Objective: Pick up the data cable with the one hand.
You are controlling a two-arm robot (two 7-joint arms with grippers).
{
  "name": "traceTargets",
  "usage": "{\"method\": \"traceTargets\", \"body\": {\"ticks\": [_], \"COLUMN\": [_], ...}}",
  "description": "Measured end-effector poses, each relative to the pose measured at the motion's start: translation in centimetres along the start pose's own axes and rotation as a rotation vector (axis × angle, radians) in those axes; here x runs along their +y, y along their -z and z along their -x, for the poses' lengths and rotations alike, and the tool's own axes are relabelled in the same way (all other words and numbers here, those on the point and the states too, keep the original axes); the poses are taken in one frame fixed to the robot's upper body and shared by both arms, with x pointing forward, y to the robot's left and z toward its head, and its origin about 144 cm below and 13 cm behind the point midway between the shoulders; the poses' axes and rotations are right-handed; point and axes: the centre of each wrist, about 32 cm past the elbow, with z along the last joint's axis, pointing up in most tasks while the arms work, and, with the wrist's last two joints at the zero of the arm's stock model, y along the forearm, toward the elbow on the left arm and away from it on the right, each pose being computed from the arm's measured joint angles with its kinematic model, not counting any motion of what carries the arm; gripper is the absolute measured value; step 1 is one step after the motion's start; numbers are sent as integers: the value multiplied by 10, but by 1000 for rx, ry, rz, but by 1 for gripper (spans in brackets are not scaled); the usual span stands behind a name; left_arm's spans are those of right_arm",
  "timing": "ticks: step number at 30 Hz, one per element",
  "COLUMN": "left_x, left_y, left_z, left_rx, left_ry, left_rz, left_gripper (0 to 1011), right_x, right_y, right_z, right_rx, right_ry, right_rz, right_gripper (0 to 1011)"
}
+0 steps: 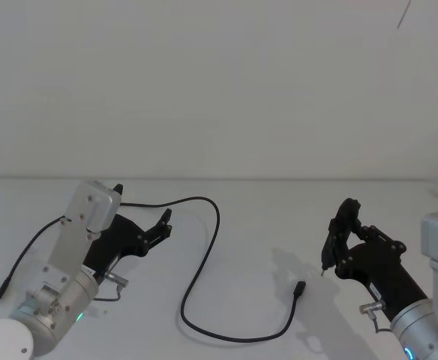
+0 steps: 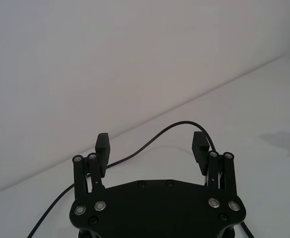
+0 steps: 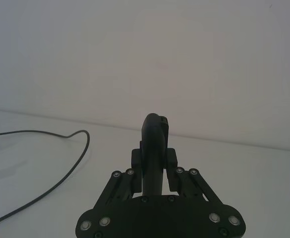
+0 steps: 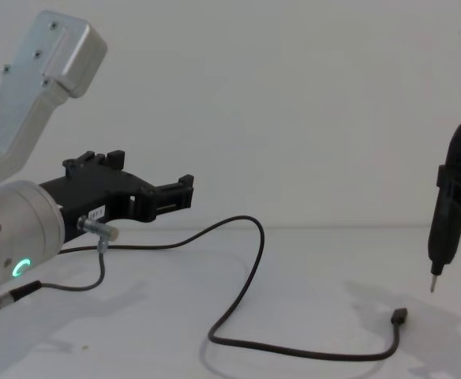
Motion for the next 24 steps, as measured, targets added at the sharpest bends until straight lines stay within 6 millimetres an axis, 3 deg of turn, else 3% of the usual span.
{"method": "traceTargets", "body": {"ticks": [24], "left_x": [0], "left_y": [0], "left_z": [0], "left_rx": [-1], "left_ry": [1], "left_rz": [1], "left_gripper": [1001], "right_x": [0], "right_y": [0], "right_z": [0], "right_rx": [0], "right_ry": [0], "right_rz": [0], "right_gripper": [279]}}
